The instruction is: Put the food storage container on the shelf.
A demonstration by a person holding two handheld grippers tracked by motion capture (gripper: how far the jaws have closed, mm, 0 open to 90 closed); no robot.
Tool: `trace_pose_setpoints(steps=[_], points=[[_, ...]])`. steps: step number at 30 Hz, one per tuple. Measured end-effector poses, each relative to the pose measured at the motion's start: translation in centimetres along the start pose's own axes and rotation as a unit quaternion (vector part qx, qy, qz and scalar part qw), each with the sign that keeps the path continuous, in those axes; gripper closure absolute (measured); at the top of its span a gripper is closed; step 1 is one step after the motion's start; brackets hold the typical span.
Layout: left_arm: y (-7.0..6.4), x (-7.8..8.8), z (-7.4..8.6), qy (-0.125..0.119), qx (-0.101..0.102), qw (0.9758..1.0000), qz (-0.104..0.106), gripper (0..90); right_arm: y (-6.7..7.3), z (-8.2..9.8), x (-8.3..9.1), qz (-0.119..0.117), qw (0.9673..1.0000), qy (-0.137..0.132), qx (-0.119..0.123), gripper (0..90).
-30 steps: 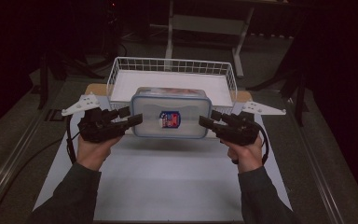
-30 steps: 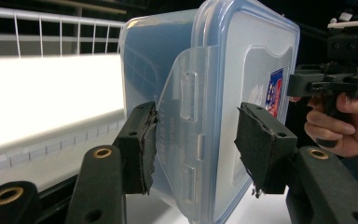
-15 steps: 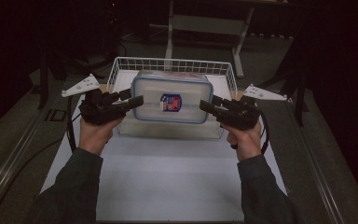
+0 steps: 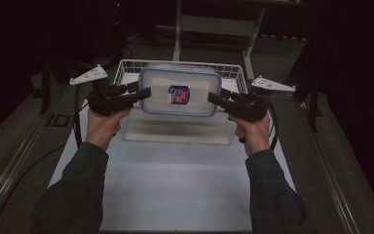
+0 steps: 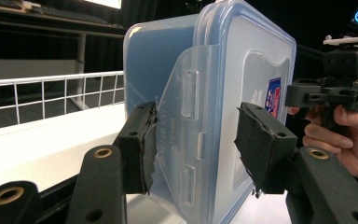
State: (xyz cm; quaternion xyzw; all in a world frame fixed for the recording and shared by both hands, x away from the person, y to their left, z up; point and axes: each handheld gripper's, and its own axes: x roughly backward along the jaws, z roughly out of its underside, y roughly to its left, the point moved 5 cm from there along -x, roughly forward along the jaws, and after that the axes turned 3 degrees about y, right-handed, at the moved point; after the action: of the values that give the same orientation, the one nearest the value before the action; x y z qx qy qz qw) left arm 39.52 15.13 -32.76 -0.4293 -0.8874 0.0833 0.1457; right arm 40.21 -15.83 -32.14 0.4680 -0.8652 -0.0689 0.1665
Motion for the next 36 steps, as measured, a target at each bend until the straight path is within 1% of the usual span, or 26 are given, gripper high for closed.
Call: trace_pose_setpoints(steps=[1, 2, 3, 4, 5, 6, 7, 8, 9, 10, 11, 14, 15, 17, 21, 23, 26, 28, 32, 35, 36], points=[[0.5, -0.4, 0.0, 0.0, 0.007, 1.0, 0.001, 49.0, -0.8, -0.2, -0.5, 0.004, 1.0, 0.001, -0.009, 51.6], [0.5, -0.4, 0.0, 0.0, 0.007, 1.0, 0.001, 49.0, -1.0, -0.1, -0.7, 0.004, 0.9999, 0.003, -0.014, 51.6], [1.0, -0.8, 0.2, 0.001, 0.012, 0.9999, 0.0, 49.0, -1.3, -0.1, -0.9, 0.003, 0.9999, 0.006, -0.015, 51.6], [1.0, -0.8, 0.2, 0.001, 0.012, 0.9999, 0.0, 49.1, -1.3, -0.1, -0.9, 0.003, 0.9999, 0.006, -0.015, 51.6], [1.5, -1.3, 0.4, 0.006, 0.021, 0.9998, -0.001, 49.0, -1.8, -0.1, -1.2, 0.004, 0.9997, 0.009, -0.021, 51.6], [1.5, -1.3, 0.4, 0.006, 0.021, 0.9998, -0.001, 49.0, -1.8, -0.1, -1.2, 0.004, 0.9997, 0.009, -0.021, 51.6], [1.9, -1.6, 0.6, 0.01, 0.028, 0.9996, -0.002, 49.0, -2.4, 0.0, -1.5, 0.005, 0.9995, 0.013, -0.027, 51.6], [1.9, -1.6, 0.6, 0.01, 0.028, 0.9996, -0.002, 49.0, -2.4, 0.0, -1.5, 0.005, 0.9995, 0.013, -0.027, 51.6], [2.2, -1.9, 0.6, 0.011, 0.033, 0.9994, -0.005, 49.0, -2.8, 0.1, -1.8, 0.005, 0.9994, 0.012, -0.031, 51.6], [2.2, -1.9, 0.6, 0.011, 0.033, 0.9994, -0.005, 48.9, -2.8, 0.1, -1.8, 0.005, 0.9994, 0.012, -0.031, 51.6], [2.5, -2.1, 0.7, 0.014, 0.038, 0.9991, -0.007, 48.9, -3.2, 0.0, -2.1, 0.004, 0.9992, 0.013, -0.037, 51.6], [2.7, -2.4, 0.8, 0.019, 0.043, 0.9988, -0.011, 48.9, -3.6, 0.1, -2.3, 0.005, 0.999, 0.016, -0.042, 51.5], [3.0, -2.6, 1.0, 0.025, 0.046, 0.9985, -0.013, 48.8, -3.9, 0.3, -2.5, 0.007, 0.9986, 0.02, -0.049, 51.5], [3.1, -2.6, 1.1, 0.023, 0.048, 0.9985, -0.014, 48.7, -4.0, 0.4, -2.6, 0.009, 0.9984, 0.022, -0.051, 51.4], [3.2, -2.7, 0.9, 0.027, 0.055, 0.998, -0.016, 48.8, -4.1, 0.4, -2.8, 0.011, 0.9979, 0.024, -0.059, 51.3], [3.3, -2.7, 0.8, 0.027, 0.062, 0.9976, -0.016, 48.7, -4.2, 0.4, -2.9, 0.011, 0.9974, 0.027, -0.066, 51.2], [3.4, -2.9, 0.7, 0.025, 0.08, 0.9964, -0.016, 48.7, -4.3, 0.3, -2.9, 0.012, 0.9962, 0.028, -0.081, 51.2], [3.5, -3.0, 0.6, 0.027, 0.086, 0.9958, -0.017, 48.7, -4.5, 0.2, -3.0, 0.012, 0.9955, 0.028, -0.09, 51.1], [3.5, -3.1, 0.4, 0.034, 0.085, 0.9955, -0.023, 48.6, -4.7, 0.0, -3.1, 0.013, 0.9944, 0.032, -0.1, 51.0], [3.6, -3.2, 0.2, 0.037, 0.085, 0.9953, -0.027, 48.4, -4.8, -0.1, -3.2, 0.016, 0.9943, 0.033, -0.1, 51.0], [3.7, -3.3, 0.1, 0.037, 0.088, 0.9948, -0.035, 48.4, -4.8, -0.1, -3.2, 0.017, 0.9941, 0.033, -0.102, 51.0]])
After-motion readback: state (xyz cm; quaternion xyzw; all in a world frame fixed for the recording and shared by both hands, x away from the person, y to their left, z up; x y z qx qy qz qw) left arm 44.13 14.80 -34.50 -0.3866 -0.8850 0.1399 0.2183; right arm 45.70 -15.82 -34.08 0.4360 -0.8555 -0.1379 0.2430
